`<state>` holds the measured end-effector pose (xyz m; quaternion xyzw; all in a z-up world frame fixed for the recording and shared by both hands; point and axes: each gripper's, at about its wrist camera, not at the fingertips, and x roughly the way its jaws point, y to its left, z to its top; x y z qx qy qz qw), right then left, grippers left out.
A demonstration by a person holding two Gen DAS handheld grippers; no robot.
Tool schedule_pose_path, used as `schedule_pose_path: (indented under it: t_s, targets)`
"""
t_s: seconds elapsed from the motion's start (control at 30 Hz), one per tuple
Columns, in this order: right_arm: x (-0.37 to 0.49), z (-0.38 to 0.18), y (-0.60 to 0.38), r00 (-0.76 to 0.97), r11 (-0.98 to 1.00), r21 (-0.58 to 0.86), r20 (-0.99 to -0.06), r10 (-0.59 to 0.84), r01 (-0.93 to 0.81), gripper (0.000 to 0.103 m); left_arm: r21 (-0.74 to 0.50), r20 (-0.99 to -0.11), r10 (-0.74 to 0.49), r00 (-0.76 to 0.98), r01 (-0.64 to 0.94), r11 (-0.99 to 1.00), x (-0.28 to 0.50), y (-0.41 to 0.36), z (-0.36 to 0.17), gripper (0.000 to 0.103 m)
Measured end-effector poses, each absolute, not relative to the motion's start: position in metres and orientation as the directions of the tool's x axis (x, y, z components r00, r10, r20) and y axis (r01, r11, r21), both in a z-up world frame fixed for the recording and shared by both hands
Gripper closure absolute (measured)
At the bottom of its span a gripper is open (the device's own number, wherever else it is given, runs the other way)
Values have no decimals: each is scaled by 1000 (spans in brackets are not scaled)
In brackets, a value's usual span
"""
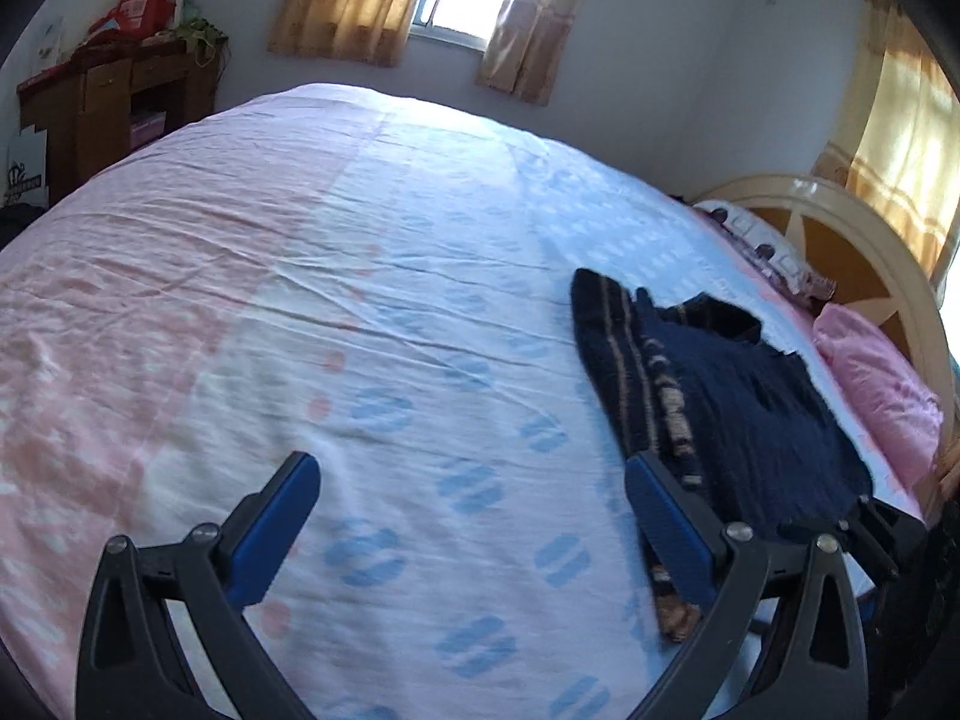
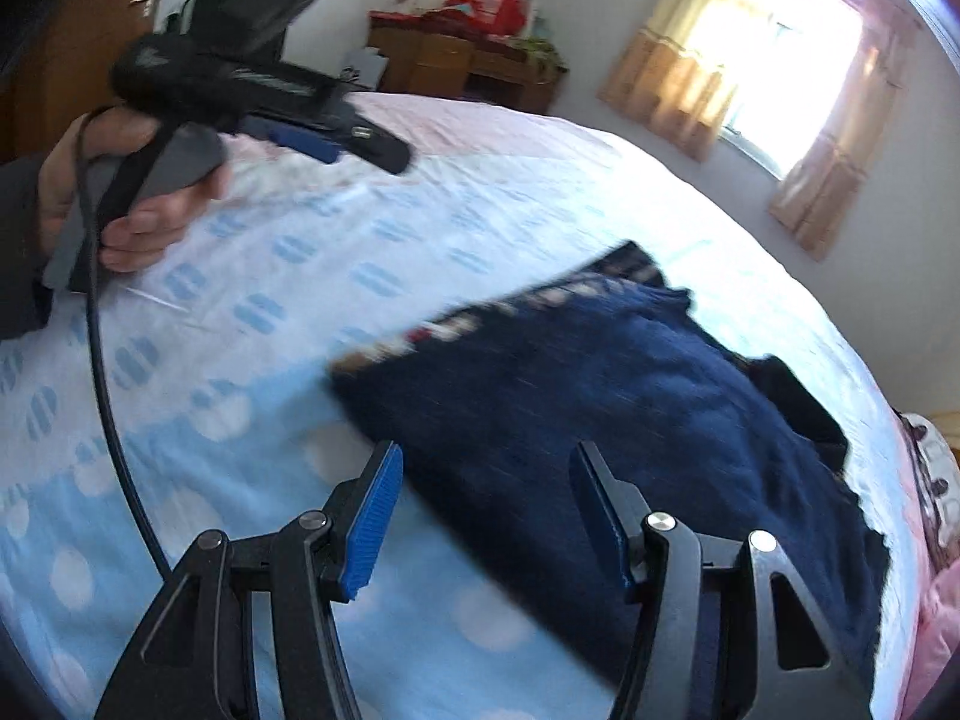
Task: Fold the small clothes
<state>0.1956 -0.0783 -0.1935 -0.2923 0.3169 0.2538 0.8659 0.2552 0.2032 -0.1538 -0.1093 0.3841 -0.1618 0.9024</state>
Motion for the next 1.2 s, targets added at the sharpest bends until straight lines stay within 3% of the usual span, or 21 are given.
schedule_pose_path:
  t_s: [0.17, 0.3, 0.43, 0.47, 0.6, 0.93, 0.97, 1.0, 1.03, 1.1, 1.2]
  targets:
    - [200, -208, -51, 677, 684, -374, -696, 240, -627, 44, -301, -683, -400, 611, 263, 917, 271, 187, -154, 0]
    - [208, -215, -43, 696, 700, -384, -681, 226, -602, 45, -359, -676, -467, 570, 299, 884, 291, 174, -148, 0]
    - [206, -216, -42, 696, 693, -386, -679, 233, -609, 72, -398, -672, -521, 526, 337, 853, 315, 147, -146, 0]
    - [206, -216, -42, 703, 698, -392, -675, 224, -599, 73, -415, -672, -542, 506, 349, 840, 322, 137, -147, 0]
    - [209, -215, -45, 707, 712, -385, -672, 220, -587, 73, -470, -684, -599, 417, 375, 799, 347, 105, -157, 0]
    - [211, -220, -48, 711, 721, -375, -665, 229, -582, 73, -395, -743, -563, 362, 442, 805, 377, 60, -172, 1]
    - [210, -220, -48, 712, 721, -376, -664, 228, -582, 73, -396, -741, -566, 360, 447, 802, 378, 59, -172, 5]
    - [210, -221, -48, 713, 721, -377, -663, 228, -581, 73, -394, -737, -569, 365, 452, 800, 378, 58, -172, 20]
    - [211, -221, -48, 714, 721, -378, -663, 227, -581, 73, -396, -733, -574, 364, 457, 796, 379, 58, -172, 28]
    - [208, -220, -48, 715, 720, -381, -661, 226, -580, 74, -409, -725, -581, 369, 448, 795, 383, 57, -172, 62]
    - [206, -217, -50, 715, 723, -372, -657, 238, -582, 83, -459, -699, -611, 372, 421, 782, 386, 64, -172, 77]
